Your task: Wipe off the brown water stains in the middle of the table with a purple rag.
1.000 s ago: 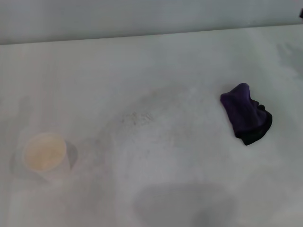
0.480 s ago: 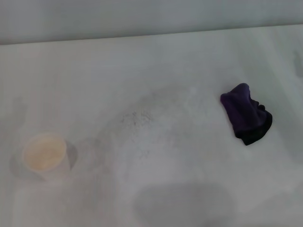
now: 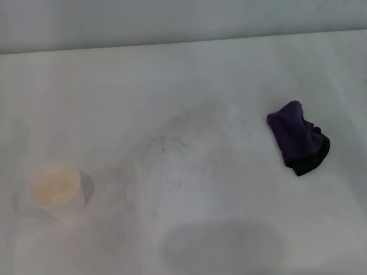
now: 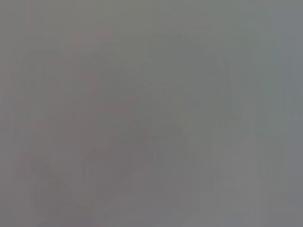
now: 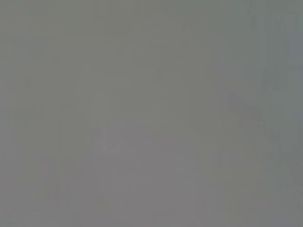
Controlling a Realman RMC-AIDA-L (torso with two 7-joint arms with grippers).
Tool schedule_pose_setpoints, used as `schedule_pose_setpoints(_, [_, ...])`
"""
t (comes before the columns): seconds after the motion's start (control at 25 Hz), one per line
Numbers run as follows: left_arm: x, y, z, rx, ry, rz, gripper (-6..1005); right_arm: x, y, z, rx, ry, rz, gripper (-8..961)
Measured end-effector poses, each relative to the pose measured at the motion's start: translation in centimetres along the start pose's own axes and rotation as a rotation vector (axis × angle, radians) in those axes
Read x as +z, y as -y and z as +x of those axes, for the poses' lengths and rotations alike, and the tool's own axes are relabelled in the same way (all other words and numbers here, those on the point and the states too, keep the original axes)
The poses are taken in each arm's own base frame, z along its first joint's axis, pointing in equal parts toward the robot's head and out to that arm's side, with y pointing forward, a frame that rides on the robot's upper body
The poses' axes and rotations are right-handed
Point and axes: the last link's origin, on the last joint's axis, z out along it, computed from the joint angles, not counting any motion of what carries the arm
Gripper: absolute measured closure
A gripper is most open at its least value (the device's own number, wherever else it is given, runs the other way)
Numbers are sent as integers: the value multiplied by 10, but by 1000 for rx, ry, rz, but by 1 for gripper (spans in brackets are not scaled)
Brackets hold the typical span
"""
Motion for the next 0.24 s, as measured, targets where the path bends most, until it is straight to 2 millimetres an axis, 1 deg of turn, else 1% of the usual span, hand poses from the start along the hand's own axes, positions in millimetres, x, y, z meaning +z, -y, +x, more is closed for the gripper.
schedule_pose_setpoints(0.04, [-1, 1, 0, 1, -1, 1, 122, -1, -1, 0, -10, 10, 7, 435])
schedule_pose_setpoints(0.24, [-4, 3, -1, 7, 2, 3, 122, -4, -4, 1, -22, 23, 9, 435])
